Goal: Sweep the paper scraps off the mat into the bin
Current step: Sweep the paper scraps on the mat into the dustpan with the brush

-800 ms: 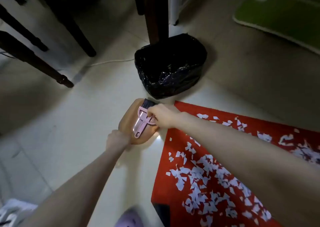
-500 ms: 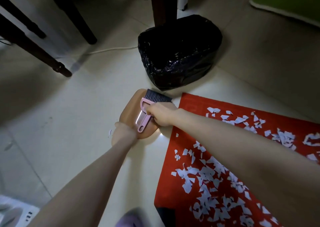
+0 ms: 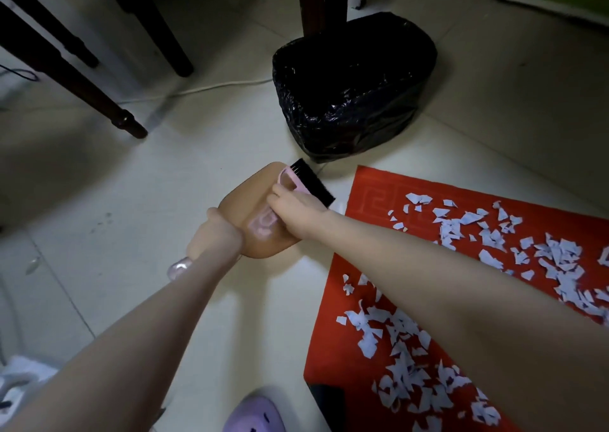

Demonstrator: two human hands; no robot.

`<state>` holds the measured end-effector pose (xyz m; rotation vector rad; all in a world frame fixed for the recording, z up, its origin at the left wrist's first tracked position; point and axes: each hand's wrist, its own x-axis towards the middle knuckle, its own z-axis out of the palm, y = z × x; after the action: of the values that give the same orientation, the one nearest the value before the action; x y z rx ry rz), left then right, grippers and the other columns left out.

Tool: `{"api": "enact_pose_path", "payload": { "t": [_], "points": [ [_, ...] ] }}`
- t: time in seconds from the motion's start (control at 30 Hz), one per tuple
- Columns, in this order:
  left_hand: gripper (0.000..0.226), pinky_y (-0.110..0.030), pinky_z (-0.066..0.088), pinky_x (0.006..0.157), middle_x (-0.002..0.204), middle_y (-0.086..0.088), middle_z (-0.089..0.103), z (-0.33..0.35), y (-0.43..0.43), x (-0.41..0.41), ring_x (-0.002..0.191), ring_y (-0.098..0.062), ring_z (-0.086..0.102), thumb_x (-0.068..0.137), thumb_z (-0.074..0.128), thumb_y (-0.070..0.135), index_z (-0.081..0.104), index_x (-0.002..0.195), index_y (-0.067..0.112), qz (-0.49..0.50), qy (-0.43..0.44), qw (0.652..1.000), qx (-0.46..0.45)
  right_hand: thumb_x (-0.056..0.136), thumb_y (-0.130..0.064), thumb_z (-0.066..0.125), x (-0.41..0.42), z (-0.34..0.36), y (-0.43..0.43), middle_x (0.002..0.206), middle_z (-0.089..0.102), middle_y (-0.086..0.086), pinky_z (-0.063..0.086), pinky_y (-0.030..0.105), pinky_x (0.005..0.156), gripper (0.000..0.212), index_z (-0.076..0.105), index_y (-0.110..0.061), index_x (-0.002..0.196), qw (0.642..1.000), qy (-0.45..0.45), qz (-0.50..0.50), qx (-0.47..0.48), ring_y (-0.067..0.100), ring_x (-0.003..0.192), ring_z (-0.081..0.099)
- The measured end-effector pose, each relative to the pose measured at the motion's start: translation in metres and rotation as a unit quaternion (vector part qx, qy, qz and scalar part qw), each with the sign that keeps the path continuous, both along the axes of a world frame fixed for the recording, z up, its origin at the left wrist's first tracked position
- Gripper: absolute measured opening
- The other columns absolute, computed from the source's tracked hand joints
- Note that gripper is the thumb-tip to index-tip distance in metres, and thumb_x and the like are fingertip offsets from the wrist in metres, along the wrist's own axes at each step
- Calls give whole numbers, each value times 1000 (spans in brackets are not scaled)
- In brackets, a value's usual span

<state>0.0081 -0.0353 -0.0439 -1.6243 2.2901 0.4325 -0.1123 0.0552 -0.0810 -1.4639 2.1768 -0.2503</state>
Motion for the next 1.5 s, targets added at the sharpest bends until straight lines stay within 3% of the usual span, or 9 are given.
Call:
{"api": "enact_pose_path", "payload": {
  "t": [0.1, 0.27, 0.43, 0.6, 0.8, 1.03, 1.13, 1.3, 1.5],
  "points": [
    [37, -39, 46, 90, 111, -17, 62, 8, -12, 6, 103, -36, 60, 83, 41, 10, 47, 119, 11, -12, -12, 1000, -10, 86, -7, 51, -4, 29, 11, 121, 50, 3, 36, 31, 73, 26, 54, -14, 111, 993, 20, -71, -94, 24, 120, 46],
    [29, -42, 49, 91, 97, -15, 65, 25, -13, 6, 92, -34, 63, 75, 39, 6, 52, 99, 15, -58, 11, 998, -8, 92, -18, 42, -17, 63, 37, 106, 67, 1, 30, 33, 86, 23, 62, -12, 101, 963, 85, -128, -223, 25, 104, 49],
    [20, -35, 45, 82, 94, -11, 61, 43, 2, -4, 91, -32, 57, 79, 43, 3, 56, 90, 13, -143, 15, 989, -43, 97, -17, 38, -29, 82, 80, 97, 64, 5, 29, 30, 63, 21, 50, -11, 113, 976, 43, -140, -164, 26, 86, 54],
    [25, -30, 38, 75, 91, -8, 63, 54, 30, -22, 87, -30, 57, 75, 43, 3, 58, 90, 17, -225, 10, 971, -76, 94, -44, 51, -38, 86, 115, 110, 62, 8, 37, 33, 69, 40, 52, -10, 115, 996, 50, -76, -22, 29, 100, 57],
    [35, -32, 40, 76, 95, -7, 66, 58, 66, -47, 90, -34, 58, 72, 41, 2, 61, 91, 22, -319, 63, 939, -112, 93, -19, 55, -39, 87, 157, 72, 47, 0, 31, 31, 54, 13, 51, -13, 82, 992, 71, -107, -7, 27, 78, 54],
    [27, -34, 35, 74, 98, -11, 62, 63, 118, -69, 95, -37, 54, 76, 39, 3, 53, 93, 19, -389, 40, 910, -136, 93, -13, 55, -55, 84, 212, 63, 47, -12, 30, 26, 56, 39, 41, -25, 58, 973, 77, -212, -43, 18, 69, 50],
    [23, -35, 33, 72, 86, -9, 58, 67, 137, -80, 86, -35, 50, 76, 38, 2, 50, 85, 19, -420, 41, 894, -152, 95, -12, 51, -58, 78, 234, 85, 66, -9, 34, 26, 63, 22, 55, -18, 73, 970, 53, -231, -51, 15, 78, 57],
    [23, -33, 31, 68, 77, -5, 56, 69, 164, -102, 78, -29, 45, 75, 39, 1, 52, 83, 17, -462, 59, 871, -156, 90, -26, 61, -63, 71, 267, 69, 48, -6, 33, 30, 53, 17, 51, -15, 82, 958, 48, -277, -46, 25, 77, 55],
    [20, -33, 30, 73, 81, -5, 56, 75, 169, -119, 75, -28, 44, 83, 42, 5, 57, 89, 17, -470, 108, 858, -178, 58, -48, 85, -58, 62, 303, 75, 56, -2, 42, 33, 60, 88, 34, -17, 123, 941, 118, -315, -38, 25, 77, 55]
  ]
}}
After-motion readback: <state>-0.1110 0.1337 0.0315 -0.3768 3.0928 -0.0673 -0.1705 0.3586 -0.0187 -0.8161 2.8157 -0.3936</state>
